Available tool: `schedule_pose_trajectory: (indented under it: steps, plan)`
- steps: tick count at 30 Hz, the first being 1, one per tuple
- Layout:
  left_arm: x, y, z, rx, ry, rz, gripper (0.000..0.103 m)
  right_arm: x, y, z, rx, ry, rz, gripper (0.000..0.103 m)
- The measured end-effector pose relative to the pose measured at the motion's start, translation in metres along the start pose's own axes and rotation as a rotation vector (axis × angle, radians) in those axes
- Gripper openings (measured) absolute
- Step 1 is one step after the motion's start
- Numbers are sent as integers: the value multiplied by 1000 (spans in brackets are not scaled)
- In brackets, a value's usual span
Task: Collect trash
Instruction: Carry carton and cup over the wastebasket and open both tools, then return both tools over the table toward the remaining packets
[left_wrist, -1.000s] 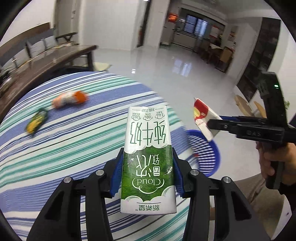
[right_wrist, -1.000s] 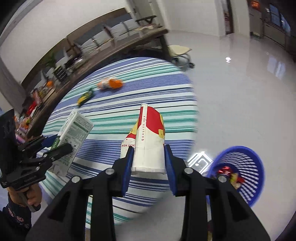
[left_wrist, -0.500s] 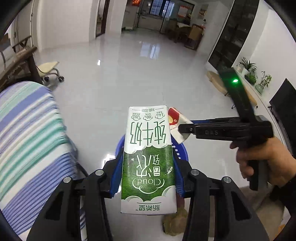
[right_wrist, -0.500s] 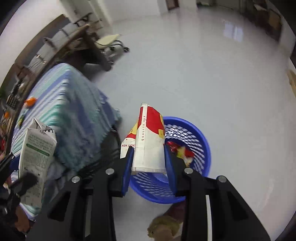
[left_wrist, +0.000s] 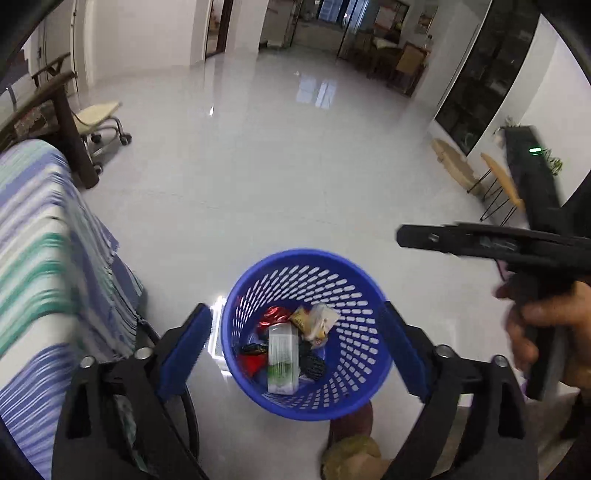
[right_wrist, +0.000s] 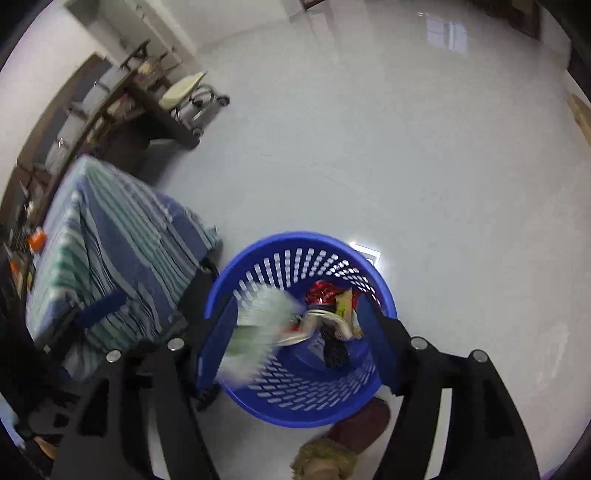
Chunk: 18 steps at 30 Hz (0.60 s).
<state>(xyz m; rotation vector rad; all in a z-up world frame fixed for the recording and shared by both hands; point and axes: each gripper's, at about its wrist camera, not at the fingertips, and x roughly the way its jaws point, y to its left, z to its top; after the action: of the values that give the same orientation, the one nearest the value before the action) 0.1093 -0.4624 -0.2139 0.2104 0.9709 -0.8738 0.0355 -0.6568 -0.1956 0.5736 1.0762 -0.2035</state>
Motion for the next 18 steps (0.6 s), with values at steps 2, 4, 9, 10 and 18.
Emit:
schedule_pose_trajectory:
  steps: [2,4,9,10,18]
  plan:
    - [-34,-1,-5,18,-48,19,98,-9,1,3,10,-36,-24,85]
    - [-69,2,-14,37,-92,59,98,-19,7,4,5,-71,-52,90]
    - [-130,34,-43,32,-131,243,98,-47,46,-4,-91,-197,-134,98]
    - [-140,45,-49,15,-133,271,98,-50,56,-7,-116,-220,-138,98]
    - [-189,115,-85,-122,-150,385,98,-56,167,-68,-328,-333,-92,98]
